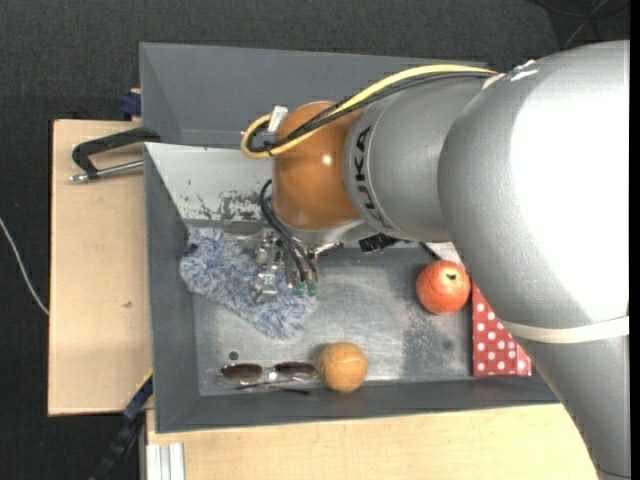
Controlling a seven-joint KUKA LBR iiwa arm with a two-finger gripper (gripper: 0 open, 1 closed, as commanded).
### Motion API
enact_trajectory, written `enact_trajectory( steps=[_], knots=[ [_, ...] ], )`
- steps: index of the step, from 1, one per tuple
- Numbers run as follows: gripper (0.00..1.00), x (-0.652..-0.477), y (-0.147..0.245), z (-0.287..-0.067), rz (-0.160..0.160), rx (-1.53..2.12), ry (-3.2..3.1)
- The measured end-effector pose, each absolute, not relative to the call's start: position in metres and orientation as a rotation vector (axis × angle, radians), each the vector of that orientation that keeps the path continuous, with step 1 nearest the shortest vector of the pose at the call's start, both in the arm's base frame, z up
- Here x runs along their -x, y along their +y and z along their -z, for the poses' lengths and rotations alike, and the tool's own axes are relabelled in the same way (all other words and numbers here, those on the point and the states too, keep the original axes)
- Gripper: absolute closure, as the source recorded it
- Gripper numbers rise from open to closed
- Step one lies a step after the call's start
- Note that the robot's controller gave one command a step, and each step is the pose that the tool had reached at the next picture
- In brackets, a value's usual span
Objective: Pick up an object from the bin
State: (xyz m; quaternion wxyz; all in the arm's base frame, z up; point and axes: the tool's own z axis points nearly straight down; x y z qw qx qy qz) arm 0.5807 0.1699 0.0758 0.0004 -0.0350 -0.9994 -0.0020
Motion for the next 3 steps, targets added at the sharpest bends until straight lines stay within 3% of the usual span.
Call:
enact_trajectory(
  steps=[1, 3],
  knots=[
    [1.0, -0.58, 0.17, -0.08, 0.006, 0.11, -3.139],
    [1.0, -0.579, 0.169, -0.12, 0.004, 0.11, -3.142]
  ],
)
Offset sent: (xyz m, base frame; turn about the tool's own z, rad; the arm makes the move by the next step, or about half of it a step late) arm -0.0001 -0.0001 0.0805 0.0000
